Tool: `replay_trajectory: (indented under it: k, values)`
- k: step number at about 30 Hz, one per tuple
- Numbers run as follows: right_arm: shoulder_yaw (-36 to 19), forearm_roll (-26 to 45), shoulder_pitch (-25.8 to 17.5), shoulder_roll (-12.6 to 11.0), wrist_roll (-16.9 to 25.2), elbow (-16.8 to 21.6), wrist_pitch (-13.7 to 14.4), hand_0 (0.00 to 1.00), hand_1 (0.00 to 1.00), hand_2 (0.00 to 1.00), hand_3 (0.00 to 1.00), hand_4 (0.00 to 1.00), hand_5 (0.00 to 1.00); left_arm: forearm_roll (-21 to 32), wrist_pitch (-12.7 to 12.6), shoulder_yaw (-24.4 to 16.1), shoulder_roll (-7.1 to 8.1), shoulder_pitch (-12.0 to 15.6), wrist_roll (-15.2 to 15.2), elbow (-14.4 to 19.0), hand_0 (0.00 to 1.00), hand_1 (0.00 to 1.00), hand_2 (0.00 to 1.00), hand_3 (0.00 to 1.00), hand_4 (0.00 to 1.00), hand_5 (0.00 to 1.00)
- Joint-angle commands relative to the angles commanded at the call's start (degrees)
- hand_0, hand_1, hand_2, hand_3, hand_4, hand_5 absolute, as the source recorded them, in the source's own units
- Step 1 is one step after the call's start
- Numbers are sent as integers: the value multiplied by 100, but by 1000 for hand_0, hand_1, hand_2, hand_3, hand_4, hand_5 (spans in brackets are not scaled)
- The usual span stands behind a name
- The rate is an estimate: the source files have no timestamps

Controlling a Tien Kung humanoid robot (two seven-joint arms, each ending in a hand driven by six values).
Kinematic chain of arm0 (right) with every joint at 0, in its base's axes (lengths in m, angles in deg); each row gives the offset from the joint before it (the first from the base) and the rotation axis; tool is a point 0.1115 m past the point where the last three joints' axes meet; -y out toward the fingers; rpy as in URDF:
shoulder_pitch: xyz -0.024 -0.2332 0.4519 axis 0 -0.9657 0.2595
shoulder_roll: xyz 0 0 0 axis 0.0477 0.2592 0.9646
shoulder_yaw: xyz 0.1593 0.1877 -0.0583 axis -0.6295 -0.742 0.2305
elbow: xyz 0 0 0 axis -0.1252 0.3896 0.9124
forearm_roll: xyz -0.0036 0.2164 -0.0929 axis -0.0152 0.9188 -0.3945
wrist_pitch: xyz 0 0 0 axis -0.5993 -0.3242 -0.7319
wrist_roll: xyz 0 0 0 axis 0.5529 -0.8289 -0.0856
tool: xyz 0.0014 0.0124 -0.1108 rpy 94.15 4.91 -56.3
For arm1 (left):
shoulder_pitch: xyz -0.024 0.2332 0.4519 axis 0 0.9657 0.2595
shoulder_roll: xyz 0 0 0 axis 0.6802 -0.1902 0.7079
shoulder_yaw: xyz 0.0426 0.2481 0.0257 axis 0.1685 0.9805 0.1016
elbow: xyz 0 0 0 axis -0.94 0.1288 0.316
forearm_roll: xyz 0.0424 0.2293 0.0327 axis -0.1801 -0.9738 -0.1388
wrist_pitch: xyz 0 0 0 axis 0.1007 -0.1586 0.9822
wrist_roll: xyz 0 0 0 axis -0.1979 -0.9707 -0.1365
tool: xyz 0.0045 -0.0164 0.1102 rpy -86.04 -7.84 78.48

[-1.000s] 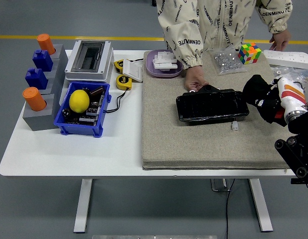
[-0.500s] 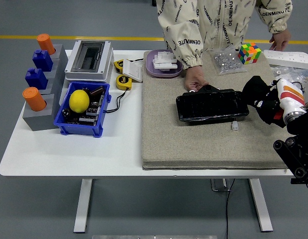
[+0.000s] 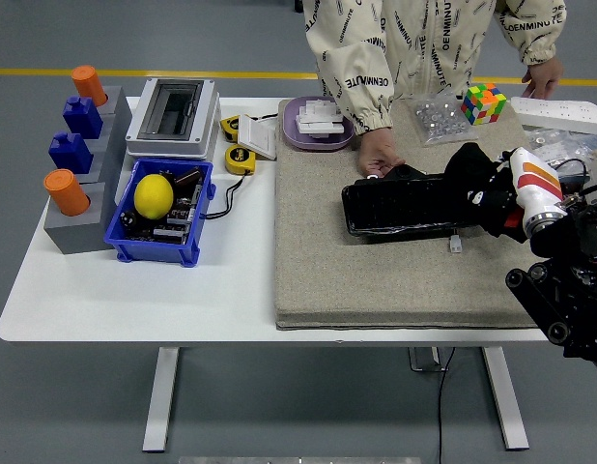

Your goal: Pick the rag up,wipe the panel,place it on the desk

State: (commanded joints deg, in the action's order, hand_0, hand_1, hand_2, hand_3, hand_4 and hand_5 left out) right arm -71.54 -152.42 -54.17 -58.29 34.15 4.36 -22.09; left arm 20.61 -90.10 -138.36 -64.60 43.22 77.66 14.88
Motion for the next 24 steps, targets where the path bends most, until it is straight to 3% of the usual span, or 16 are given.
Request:
replay_trajectory:
  k: [9, 17, 24]
  values:
    - [410, 99, 103, 387, 4, -26, 7, 238, 289, 360, 364, 911, 51, 8, 0, 32, 0, -37, 7, 24, 605, 637, 638, 560, 631, 445]
    - [1235, 236, 311, 669, -11, 14, 11, 238, 289, 360, 363, 910, 51, 7, 0, 24, 1, -36, 4, 14, 605, 636, 638, 560, 632, 445]
    - [2011, 338, 503, 735, -13, 71, 4, 243, 289, 360, 363, 910, 50, 12, 0, 30, 5, -50, 5, 10, 604, 636, 638, 560, 632, 445]
